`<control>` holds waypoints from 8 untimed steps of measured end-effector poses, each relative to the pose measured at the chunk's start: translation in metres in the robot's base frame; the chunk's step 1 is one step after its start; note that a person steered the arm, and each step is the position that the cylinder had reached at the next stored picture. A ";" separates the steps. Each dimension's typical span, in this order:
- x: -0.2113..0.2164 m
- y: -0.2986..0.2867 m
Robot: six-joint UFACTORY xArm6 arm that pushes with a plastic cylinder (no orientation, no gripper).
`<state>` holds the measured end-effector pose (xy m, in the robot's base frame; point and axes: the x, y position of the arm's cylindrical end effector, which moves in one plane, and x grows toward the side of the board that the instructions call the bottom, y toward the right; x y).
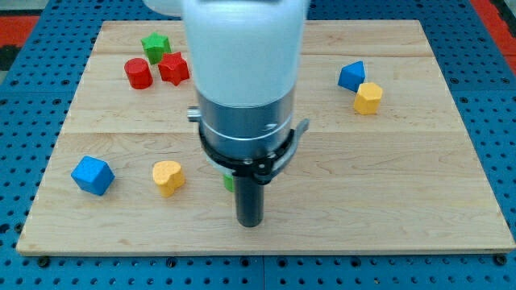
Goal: Push the green circle closer to the group of blocks
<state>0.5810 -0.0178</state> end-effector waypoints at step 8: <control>-0.140 -0.076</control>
<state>0.4409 -0.0936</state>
